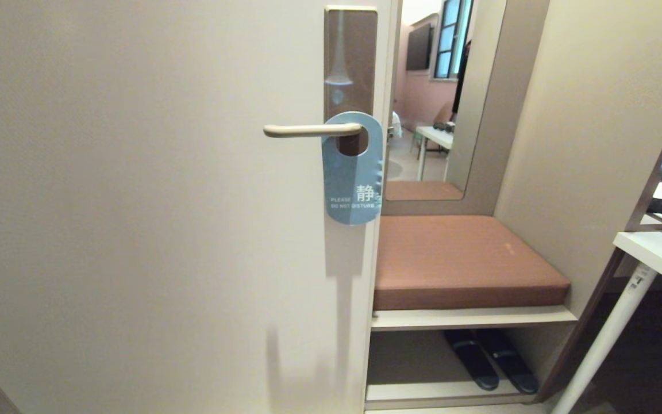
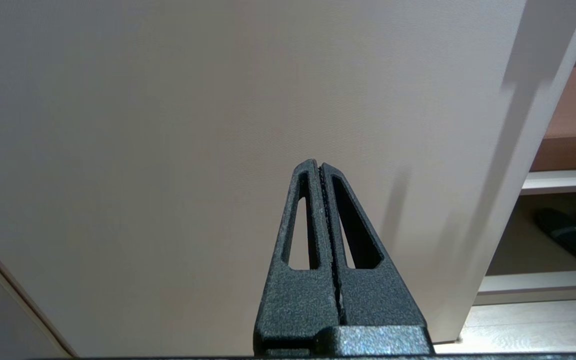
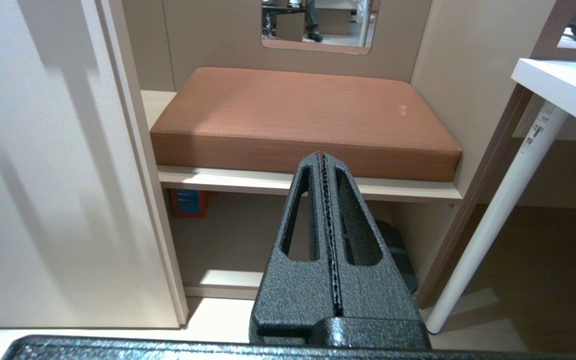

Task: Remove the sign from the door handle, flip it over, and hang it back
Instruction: Take down the sign

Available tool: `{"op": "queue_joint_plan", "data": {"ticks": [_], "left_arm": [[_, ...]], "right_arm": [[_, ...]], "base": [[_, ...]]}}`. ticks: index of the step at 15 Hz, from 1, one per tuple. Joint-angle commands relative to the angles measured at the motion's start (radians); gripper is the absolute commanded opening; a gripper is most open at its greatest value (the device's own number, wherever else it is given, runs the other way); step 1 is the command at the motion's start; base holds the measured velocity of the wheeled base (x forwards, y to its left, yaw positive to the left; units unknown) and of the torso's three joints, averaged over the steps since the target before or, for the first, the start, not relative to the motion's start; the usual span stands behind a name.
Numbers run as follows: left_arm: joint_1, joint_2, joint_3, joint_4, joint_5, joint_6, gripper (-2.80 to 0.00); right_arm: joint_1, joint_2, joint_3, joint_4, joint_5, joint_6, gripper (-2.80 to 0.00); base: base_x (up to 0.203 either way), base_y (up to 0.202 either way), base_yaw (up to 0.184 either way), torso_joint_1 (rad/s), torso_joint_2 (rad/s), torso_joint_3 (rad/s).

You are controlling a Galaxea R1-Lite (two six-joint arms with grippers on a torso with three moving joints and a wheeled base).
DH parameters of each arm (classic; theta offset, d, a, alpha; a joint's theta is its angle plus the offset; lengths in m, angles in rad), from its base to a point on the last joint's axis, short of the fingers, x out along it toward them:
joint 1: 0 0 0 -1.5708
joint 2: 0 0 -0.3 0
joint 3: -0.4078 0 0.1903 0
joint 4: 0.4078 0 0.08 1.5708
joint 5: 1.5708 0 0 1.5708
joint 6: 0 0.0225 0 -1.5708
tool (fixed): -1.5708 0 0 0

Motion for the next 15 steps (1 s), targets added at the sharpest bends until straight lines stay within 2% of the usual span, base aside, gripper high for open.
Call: {"op": "queue_joint_plan", "data": {"ticks": [1,15], "left_arm": [[0.002,0.0,0.0,0.0,0.001,0.0,-2.8],[0.001,0.0,0.0,0.0,0.0,0.0,-2.8]], "right_arm": [[0.0,0.0,0.0,0.0,0.0,0.0,-2.8],[0.0,0.0,0.0,0.0,0.003,-0.01,-2.8]], "base": [[0.0,0.0,0.0,0.0,0.0,0.0],[0.0,0.0,0.0,0.0,0.0,0.0]]}}
